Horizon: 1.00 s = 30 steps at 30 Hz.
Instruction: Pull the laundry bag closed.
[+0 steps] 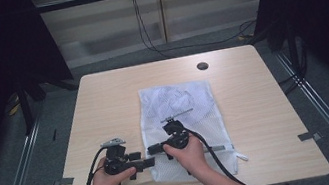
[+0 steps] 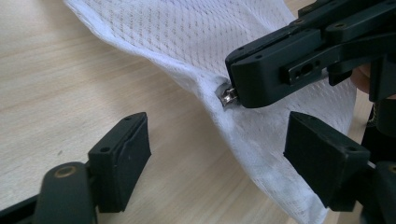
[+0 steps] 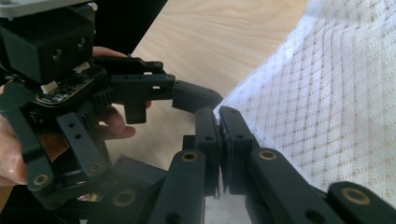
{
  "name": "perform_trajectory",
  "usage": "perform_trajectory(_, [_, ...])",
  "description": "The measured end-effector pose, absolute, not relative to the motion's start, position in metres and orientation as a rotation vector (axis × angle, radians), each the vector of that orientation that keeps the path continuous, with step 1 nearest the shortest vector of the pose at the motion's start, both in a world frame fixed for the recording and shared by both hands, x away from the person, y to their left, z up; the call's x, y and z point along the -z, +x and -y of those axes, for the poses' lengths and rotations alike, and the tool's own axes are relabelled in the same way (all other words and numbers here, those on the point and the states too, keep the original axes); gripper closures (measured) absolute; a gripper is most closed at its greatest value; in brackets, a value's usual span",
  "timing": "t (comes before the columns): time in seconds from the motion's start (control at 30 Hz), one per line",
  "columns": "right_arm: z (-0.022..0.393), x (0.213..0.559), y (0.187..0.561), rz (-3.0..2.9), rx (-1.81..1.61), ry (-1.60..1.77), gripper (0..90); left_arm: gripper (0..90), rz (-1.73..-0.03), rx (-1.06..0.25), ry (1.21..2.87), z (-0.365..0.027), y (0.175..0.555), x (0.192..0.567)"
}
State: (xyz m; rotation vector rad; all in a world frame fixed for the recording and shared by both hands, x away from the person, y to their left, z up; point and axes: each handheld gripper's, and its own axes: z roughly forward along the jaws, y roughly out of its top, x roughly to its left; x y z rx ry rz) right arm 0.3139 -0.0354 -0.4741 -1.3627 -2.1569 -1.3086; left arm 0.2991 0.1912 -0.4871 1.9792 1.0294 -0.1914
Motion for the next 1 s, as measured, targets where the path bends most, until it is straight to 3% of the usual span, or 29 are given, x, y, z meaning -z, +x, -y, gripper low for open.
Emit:
perform_trajectory(0.23, [0.037, 0.472, 0.314, 2.158, 1.321, -1.363, 87.0, 29.7, -1.024, 0.215, 1.975, -0.189, 0.299, 0.488])
perform_trajectory(0.3, [0.037, 0.472, 0.314, 2.158, 1.323, -1.360, 87.0, 35.8, -1.007, 0.240, 1.976, -0.188, 0.299, 0.488])
perform_trajectory(0.7, [0.036, 0.471, 0.314, 2.163, 1.322, -1.350, 87.0, 39.9, -1.038, 0.309, 1.943, -0.183, 0.301, 0.493])
perform_trajectory(1.0, [0.037, 0.470, 0.313, 2.157, 1.331, -1.342, 87.0, 59.2, -1.053, 0.383, 1.933, -0.177, 0.303, 0.497])
